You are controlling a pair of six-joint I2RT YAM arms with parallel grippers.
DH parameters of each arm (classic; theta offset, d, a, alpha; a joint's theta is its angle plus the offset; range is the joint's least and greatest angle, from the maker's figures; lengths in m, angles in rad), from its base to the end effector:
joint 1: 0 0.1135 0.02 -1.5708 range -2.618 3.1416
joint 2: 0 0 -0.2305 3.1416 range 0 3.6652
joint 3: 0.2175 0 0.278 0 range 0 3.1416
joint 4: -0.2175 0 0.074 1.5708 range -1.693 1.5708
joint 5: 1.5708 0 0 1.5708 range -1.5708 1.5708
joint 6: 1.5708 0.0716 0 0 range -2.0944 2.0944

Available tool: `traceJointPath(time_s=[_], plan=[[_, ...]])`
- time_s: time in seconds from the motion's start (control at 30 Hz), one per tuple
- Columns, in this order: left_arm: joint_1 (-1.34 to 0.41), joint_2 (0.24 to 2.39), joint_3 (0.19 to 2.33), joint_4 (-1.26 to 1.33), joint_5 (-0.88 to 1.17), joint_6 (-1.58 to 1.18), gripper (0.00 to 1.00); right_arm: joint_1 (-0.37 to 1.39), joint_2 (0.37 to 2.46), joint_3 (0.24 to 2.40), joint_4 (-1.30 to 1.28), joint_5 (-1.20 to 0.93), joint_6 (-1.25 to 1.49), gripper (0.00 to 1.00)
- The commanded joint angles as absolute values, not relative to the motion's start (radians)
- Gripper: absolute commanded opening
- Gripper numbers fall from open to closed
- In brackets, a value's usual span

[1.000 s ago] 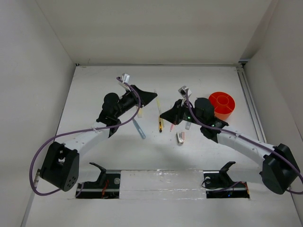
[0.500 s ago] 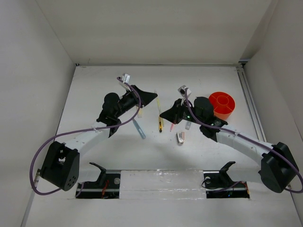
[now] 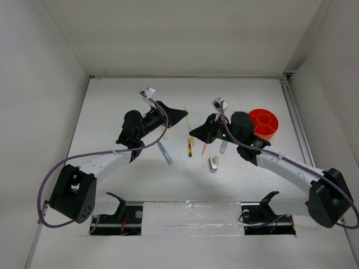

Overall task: Sort the stationery into containers
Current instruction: Close the pen cap on the pen.

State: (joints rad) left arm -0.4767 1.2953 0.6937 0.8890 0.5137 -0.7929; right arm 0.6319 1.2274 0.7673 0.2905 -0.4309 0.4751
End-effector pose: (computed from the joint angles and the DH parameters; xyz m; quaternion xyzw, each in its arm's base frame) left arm 0.2911 -0.1899 0.2698 0.1098 0.6037 -0.5819 0.5337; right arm 0.2642 0.2305 0.2403 -0.1959 0.7337 0.4701 0.4498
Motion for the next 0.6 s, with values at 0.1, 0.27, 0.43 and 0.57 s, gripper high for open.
traceJointPath(time_s=[0.1,0.27,0.43,0.57], plan=[[-0.480,1.312,0.670,1.002,0.586,-0.796,0.00,0.614,1.243,0.877,0.370,-0.453,0.471,0.00],[-0.480,1.312,0.670,1.011,0.595,-0.805,0.00,0.614,1.272,0.914,0.390,-0.453,0.471,0.00],[-0.480,1.322,0.670,1.032,0.617,-0.816,0.00,0.594,1.307,0.939,0.491,-0.468,0.511,0.00],[-0.489,1.331,0.670,1.032,0.626,-0.805,0.00,0.571,1.316,0.983,0.479,-0.489,0.511,0.00]])
